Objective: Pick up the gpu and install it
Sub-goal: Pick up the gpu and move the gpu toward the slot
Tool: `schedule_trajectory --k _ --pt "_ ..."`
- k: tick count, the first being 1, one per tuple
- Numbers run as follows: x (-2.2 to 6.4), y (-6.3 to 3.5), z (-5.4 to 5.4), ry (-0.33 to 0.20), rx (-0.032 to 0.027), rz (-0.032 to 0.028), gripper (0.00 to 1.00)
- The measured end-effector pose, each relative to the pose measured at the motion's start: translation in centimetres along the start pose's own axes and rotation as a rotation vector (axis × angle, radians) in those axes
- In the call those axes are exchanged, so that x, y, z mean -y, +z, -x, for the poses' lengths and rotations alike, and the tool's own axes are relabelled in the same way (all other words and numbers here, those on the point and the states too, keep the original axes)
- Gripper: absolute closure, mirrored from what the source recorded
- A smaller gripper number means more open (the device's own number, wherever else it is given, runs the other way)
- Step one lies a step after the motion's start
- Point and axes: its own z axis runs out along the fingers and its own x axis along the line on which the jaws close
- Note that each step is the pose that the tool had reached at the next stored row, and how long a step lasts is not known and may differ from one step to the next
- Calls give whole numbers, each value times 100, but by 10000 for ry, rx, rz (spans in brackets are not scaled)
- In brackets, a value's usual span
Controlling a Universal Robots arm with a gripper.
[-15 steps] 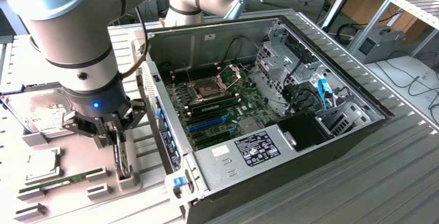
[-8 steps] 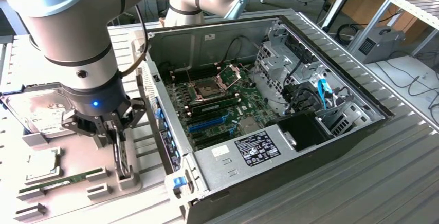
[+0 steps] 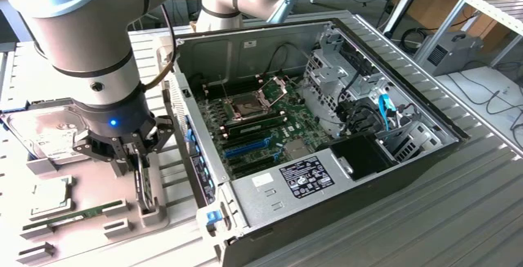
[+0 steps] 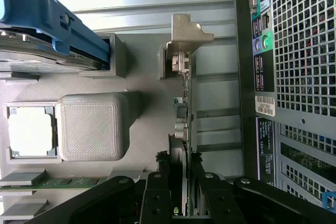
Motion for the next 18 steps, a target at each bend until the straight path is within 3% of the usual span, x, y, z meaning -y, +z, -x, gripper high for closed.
schedule_trajectory --k 18 --pt "-1 -76 2 1 0 -6 74"
